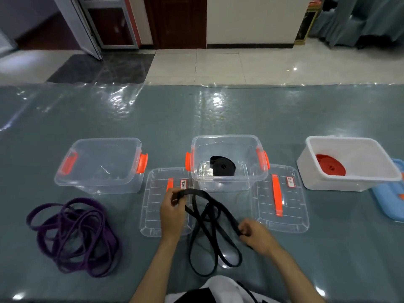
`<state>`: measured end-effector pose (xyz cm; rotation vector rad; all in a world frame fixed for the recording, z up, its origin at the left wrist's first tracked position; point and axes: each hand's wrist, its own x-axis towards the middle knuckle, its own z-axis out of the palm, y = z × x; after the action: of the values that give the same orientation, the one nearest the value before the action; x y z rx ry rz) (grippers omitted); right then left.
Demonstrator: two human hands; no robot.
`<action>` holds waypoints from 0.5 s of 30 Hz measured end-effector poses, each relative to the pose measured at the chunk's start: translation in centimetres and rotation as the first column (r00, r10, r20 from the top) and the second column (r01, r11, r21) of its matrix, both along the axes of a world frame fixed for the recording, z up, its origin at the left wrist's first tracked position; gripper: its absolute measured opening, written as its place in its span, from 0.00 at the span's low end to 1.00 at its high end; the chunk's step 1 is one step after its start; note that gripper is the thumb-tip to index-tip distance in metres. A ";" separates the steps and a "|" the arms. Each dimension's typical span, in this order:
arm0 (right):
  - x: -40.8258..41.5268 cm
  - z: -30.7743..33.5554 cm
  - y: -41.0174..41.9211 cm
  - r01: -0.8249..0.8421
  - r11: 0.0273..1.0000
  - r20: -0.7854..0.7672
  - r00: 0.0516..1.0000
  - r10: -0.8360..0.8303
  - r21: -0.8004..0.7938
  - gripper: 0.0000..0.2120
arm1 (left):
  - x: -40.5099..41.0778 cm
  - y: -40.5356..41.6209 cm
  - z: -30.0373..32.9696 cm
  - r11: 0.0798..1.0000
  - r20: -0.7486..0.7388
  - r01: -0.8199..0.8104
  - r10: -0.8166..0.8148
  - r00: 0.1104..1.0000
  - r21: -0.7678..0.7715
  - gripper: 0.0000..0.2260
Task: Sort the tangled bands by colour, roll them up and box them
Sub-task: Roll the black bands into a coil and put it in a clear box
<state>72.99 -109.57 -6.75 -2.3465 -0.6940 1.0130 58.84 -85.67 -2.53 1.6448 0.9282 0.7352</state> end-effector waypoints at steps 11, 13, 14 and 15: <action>2.9 1.8 5.1 0.046 0.986 -0.018 0.999 -0.043 0.159 0.20 | 2.8 2.6 3.1 0.973 0.003 0.220 -0.221 0.975 0.072 0.15; 2.6 2.8 6.6 0.034 0.964 0.001 0.999 -0.035 0.266 0.32 | 3.1 2.5 4.5 0.948 0.020 0.291 -0.296 0.955 0.131 0.13; 2.4 3.2 7.3 -0.003 0.956 0.001 1.000 0.003 0.295 0.38 | 3.2 2.5 5.4 0.934 0.031 0.321 -0.330 0.944 0.158 0.12; 2.3 3.6 7.8 -0.056 0.947 0.000 0.998 0.059 0.318 0.43 | 3.4 2.4 6.4 0.923 0.045 0.341 -0.354 0.934 0.176 0.11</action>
<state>75.28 -101.73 -3.19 -2.0510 -0.8580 0.8632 62.25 -83.32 3.82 1.8520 0.5081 0.6357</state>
